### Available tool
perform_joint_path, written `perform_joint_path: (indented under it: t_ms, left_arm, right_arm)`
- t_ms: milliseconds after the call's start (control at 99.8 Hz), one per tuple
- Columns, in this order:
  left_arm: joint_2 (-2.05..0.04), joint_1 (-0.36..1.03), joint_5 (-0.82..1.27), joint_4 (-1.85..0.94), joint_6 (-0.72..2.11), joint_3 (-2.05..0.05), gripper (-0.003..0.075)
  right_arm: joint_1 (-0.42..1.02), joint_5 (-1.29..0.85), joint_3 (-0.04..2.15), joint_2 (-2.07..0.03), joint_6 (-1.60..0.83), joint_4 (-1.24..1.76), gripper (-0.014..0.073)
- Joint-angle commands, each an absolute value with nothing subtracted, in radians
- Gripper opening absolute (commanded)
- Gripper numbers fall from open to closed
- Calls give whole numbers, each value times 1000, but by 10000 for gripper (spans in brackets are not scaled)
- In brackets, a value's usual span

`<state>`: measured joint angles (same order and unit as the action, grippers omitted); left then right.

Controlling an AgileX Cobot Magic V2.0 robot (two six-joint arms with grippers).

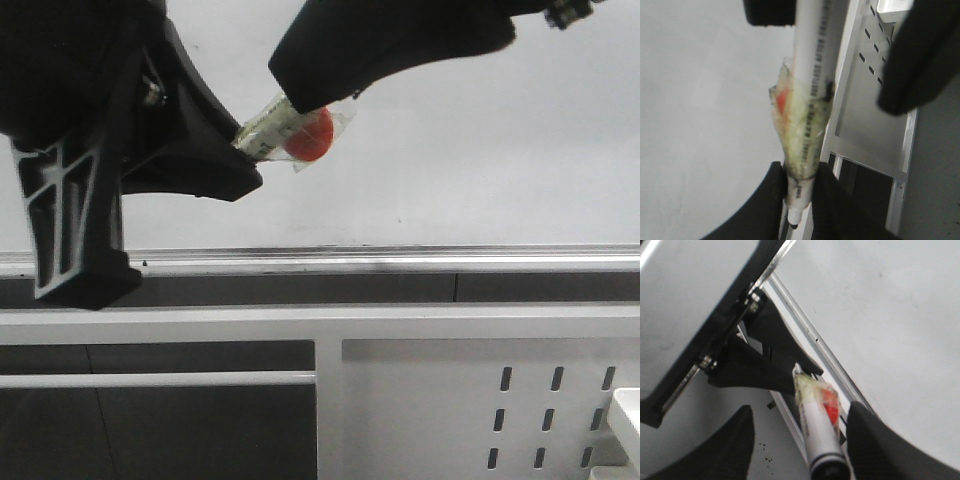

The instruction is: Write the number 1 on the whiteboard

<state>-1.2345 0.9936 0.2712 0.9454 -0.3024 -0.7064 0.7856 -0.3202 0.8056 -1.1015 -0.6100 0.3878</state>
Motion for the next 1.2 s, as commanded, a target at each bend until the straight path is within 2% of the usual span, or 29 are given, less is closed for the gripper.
perform_joint_path:
  t_ms: [0, 130, 150, 301, 371, 441, 611, 661, 902, 1112, 1192]
  left_arm:
    - [-1207, 1002, 248, 945, -312, -740, -20]
    - [-1207, 1002, 248, 988, -312, -740, -20]
    - [-1207, 1002, 248, 990, -312, -740, -20]
    - [-1207, 1002, 253, 995, -312, -740, -18]
    - [-1202, 1002, 253, 995, -312, -740, 8]
    - [-1195, 1002, 253, 995, -312, -740, 85]
    - [-1169, 1002, 254, 995, -323, -740, 386]
    - [-1161, 1002, 269, 995, -323, -740, 431]
    - [-1069, 1002, 363, 869, -323, -740, 441]
    - [-891, 1002, 374, 705, -325, -737, 440]
    - [-813, 1002, 379, 666, -336, -725, 386]
  right_arm:
    - [786, -246, 851, -1095, -625, 399, 273]
    - [774, -251, 851, -1120, -625, 391, -49]
    - [773, -251, 851, -1123, -625, 391, -76]
    - [771, -264, 851, -1143, -623, 394, -71]
    - [771, -269, 851, -1145, -623, 394, -71]
    - [771, -270, 851, -1145, -623, 394, -71]
    - [771, -270, 851, -1142, -623, 413, -71]
    - [771, -270, 851, -1142, -623, 413, -71]
    - [771, -257, 847, -1091, -623, 402, -71]
    - [707, -252, 783, -994, -571, 402, -71]
    - [686, -234, 728, -932, -564, 402, -71]
